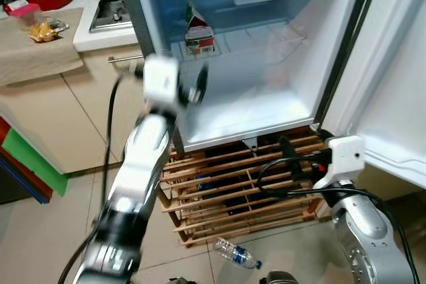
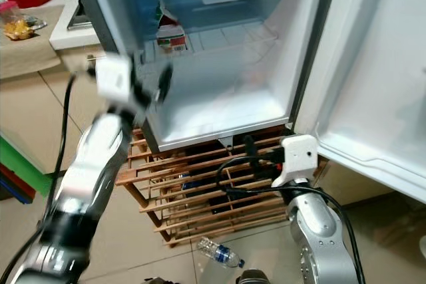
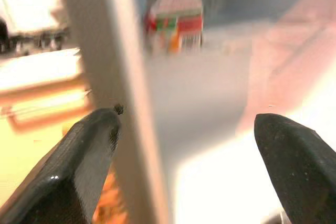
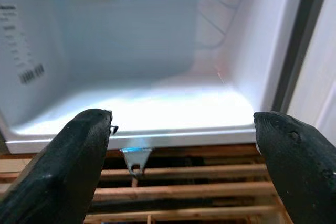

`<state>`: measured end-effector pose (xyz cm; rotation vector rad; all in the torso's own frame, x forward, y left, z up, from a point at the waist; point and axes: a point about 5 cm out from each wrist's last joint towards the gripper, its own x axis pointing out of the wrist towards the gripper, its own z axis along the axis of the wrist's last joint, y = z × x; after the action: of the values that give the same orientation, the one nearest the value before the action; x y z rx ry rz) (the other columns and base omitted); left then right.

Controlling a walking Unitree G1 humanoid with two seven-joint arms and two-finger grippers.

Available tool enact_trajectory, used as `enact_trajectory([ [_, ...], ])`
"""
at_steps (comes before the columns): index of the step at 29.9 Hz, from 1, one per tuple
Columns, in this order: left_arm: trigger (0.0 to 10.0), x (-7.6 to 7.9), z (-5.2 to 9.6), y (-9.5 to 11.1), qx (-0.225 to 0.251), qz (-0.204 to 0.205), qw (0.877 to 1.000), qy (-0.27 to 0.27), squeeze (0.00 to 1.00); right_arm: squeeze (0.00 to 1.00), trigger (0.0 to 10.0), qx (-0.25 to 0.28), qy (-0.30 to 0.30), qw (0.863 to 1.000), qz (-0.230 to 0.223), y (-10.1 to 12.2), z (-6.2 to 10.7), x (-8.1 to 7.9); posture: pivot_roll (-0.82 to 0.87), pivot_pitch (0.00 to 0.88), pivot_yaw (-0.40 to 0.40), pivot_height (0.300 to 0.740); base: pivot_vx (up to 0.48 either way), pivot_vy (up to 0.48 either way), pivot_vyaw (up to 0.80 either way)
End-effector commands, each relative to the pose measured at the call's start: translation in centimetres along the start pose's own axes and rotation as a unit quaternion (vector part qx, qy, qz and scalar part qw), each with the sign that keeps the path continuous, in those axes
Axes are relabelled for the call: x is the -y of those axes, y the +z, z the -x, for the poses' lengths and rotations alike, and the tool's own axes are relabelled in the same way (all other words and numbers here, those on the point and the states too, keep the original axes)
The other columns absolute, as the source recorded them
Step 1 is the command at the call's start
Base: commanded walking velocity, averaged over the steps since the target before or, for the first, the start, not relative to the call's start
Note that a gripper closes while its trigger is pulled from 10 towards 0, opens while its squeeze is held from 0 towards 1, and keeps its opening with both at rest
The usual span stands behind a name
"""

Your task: Restocking fridge

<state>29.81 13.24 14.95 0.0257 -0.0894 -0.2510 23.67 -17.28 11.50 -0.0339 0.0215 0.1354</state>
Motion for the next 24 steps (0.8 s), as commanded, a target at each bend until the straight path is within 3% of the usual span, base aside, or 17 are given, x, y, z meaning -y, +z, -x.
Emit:
enact_trajectory([
  [1, 10.0, -0.3, 1.2, 0.1, 0.0, 0.007, 1.0, -0.011, 1.0, 0.0, 10.0, 0.003, -0.014, 1.0, -0.001, -0.1, 0.1, 0.1, -0.16, 0.0, 0.123, 0.74, 0.0, 0.0, 0.0],
  [3, 10.0, -0.7, 2.9, -1.1, -0.015, 0.008, 1.0, -0.012, 1.0, 0.0, 10.0, 0.002, -0.011, 1.0, -0.003, -0.3, 0.6, 0.1, -0.15, 0.0, 0.124, 0.74, 0.0, 0.0, 0.0],
  [4, 10.0, -0.7, 2.9, -1.1, -0.015, 0.008, 1.0, -0.012, 1.0, 0.0, 10.0, 0.002, -0.011, 1.0, -0.003, -0.3, 0.6, 0.1, -0.15, 0.0, 0.124, 0.74, 0.0, 0.0, 0.0],
  [7, 10.0, -1.6, 6.6, -3.4, -0.037, -0.004, 0.999, -0.019, 1.0, 0.0, 10.0, -0.005, 0.002, 1.0, -0.006, -0.8, 1.1, 0.2, -0.12, 0.0, 0.093, 0.74, 0.0, 0.0, 0.0],
  [10, 10.0, -1.5, 7.3, -3.2, -0.037, 0.002, 0.999, -0.008, 1.0, 0.0, 10.0, -0.004, 0.021, 1.0, -0.003, -0.9, 0.3, 0.4, -0.09, 0.0, 0.064, 0.74, 0.0, 0.0, 0.0],
  [11, 10.0, -1.1, 6.9, -2.4, -0.02, 0.01, 1.0, -0.014, 0.0, 0.0, 10.0, -0.004, 0.026, 1.0, -0.001, -0.9, -0.1, 0.3, -0.08, 0.0, 0.055, 0.74, 0.0, 0.0, 0.0],
  [13, 10.0, -0.3, 6.3, -1.4, -0.003, 0.01, 1.0, -0.026, 0.0, 0.0, 10.0, -0.002, 0.035, 0.999, 0.0, -0.8, -0.7, 0.2, -0.07, 0.0, 0.042, 0.74, 0.0, 0.0, 0.0],
  [16, 10.0, -0.1, 6.2, -1.0, 0.006, 0.024, 1.0, -0.017, 0.0, 0.0, 10.0, 0.003, 0.052, 0.999, -0.002, -0.6, -1.1, -0.1, -0.07, 0.0, 0.034, 0.74, 0.0, 0.0, 0.0],
  [21, 10.0, 0.0, 6.7, -1.4, 0.003, 0.031, 0.999, -0.009, 0.0, 0.0, 10.0, 0.017, 0.09, 0.996, -0.006, 0.2, -1.5, -0.3, -0.08, 0.0, 0.014, 0.74, 0.0, 0.0, 0.0],
  [24, 10.0, 0.7, 6.1, -1.4, 0.005, 0.03, 0.999, -0.02, 0.0, 0.0, 10.0, 0.034, 0.104, 0.994, 0.01, 1.1, -1.5, -0.1, -0.09, 0.0, 0.006, 0.74, 0.0, 0.0, 0.0],
])
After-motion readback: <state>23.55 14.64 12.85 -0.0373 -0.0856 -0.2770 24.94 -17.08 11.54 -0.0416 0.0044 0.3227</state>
